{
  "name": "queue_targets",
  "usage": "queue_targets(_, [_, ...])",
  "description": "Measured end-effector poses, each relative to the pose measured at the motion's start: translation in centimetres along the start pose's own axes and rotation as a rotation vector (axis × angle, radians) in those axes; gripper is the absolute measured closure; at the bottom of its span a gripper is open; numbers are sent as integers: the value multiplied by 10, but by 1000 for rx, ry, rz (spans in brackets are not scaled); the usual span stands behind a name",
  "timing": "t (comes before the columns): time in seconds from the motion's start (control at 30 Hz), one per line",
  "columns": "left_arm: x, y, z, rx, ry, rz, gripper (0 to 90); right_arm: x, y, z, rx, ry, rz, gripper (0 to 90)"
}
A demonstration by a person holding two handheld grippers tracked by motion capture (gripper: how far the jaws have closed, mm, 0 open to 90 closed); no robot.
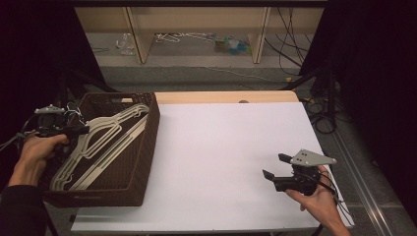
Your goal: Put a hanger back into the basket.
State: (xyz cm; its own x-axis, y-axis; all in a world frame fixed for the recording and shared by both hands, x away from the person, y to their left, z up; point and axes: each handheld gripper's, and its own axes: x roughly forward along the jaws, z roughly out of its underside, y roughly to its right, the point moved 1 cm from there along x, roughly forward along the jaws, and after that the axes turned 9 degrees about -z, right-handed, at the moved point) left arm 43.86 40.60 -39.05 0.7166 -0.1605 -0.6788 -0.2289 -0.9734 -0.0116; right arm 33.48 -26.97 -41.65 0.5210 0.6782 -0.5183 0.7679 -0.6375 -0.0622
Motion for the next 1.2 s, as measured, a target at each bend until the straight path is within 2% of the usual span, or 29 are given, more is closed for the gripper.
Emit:
queue_targets(0.03, [0, -1, 1, 1, -7, -9, 738, 0, 0, 0, 0, 1, 0, 219])
queue_targets(0.13, [-4, -6, 5, 5, -25, -64, 708, 0, 0, 0, 9, 0, -1, 219])
queue_targets(0.17, [-7, -8, 5, 12, -31, -77, 654, 0, 0, 0, 4, 0, 1, 218])
queue_targets(0.2, [-10, -9, 5, 15, -28, -75, 651, 0, 0, 0, 2, -8, 6, 218])
queue_targets(0.23, [-13, -9, 4, 22, -19, -79, 653, 0, 0, 0, 3, -3, 6, 218])
queue_targets(0.27, [-16, -7, 3, 11, 3, -76, 650, 1, 0, 0, 2, -2, -4, 218])
queue_targets(0.33, [-23, -3, 1, 29, 24, -75, 620, 0, 0, 0, 2, 0, 1, 218])
queue_targets(0.37, [-23, 1, 1, -3, 57, -72, 597, 0, 0, 0, 5, 2, -1, 217])
queue_targets(0.47, [-35, 12, -1, -10, 110, -39, 559, 0, 0, 0, 4, 4, 2, 216])
queue_targets(0.5, [-39, 17, -1, -4, 123, -42, 538, 0, 0, 0, 4, 5, 3, 215])
queue_targets(0.6, [-48, 35, -2, 5, 157, -25, 464, 0, -1, 0, 1, 8, 3, 212])
queue_targets(0.77, [-64, 70, 1, 39, 219, 11, 393, 0, -1, 0, 3, 19, 5, 206])
queue_targets(0.83, [-68, 88, 4, 40, 244, 40, 372, 0, -1, 0, 4, 27, 6, 203])
queue_targets(0.9, [-71, 104, 7, 41, 265, 65, 355, 1, -1, 0, 12, 32, 3, 199])
queue_targets(0.97, [-72, 120, 10, 67, 284, 88, 353, 1, -1, 0, 7, 42, 3, 198])
queue_targets(1.03, [-72, 136, 13, 72, 297, 114, 338, 1, -2, 0, 13, 50, -3, 195])
queue_targets(1.1, [-72, 152, 16, 114, 314, 137, 332, 1, -2, 0, 10, 56, -7, 194])
queue_targets(1.2, [-69, 175, 22, 125, 324, 164, 319, 1, -4, 0, 12, 65, -5, 192])
